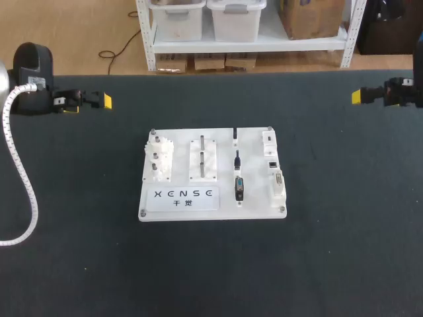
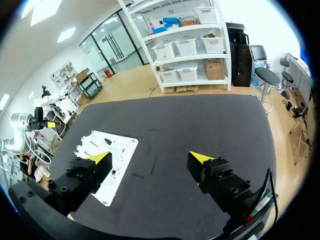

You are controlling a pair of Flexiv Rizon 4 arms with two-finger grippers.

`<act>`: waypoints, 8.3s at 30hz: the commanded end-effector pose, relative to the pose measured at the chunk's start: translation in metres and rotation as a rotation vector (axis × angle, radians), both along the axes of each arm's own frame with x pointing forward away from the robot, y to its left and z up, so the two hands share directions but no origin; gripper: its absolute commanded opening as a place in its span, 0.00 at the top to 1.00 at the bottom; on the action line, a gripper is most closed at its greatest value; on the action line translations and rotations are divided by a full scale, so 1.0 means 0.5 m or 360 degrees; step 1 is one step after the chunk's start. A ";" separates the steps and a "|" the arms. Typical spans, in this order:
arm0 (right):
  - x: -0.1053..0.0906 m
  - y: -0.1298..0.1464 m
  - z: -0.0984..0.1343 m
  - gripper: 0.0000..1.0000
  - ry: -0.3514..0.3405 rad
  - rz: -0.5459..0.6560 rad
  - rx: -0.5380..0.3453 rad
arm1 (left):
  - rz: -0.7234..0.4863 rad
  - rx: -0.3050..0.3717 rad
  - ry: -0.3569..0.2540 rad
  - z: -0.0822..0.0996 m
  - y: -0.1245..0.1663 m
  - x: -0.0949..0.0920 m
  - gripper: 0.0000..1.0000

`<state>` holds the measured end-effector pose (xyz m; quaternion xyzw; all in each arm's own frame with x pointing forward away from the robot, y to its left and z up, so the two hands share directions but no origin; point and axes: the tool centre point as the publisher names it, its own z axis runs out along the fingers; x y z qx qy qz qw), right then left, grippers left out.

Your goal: Insert the USB connector, Ethernet cable, and multi-pin plug into their matching sockets one by one.

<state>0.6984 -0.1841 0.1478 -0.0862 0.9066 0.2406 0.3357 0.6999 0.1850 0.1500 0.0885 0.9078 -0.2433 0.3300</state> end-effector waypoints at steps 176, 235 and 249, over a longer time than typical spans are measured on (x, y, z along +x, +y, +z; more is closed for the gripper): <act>0.090 0.495 -0.257 0.54 0.0906 -0.0244 -0.0815 | 0.0000 0.0000 0.0000 0.000 0.000 0.000 0.00; 0.110 0.502 -0.254 1.00 0.0885 -0.0342 -0.0730 | 0.0000 0.0000 0.0000 0.000 0.000 0.000 0.00; 0.111 0.436 -0.195 1.00 0.0771 -0.0403 -0.0713 | 0.0000 0.0000 0.0000 0.000 0.000 0.000 0.00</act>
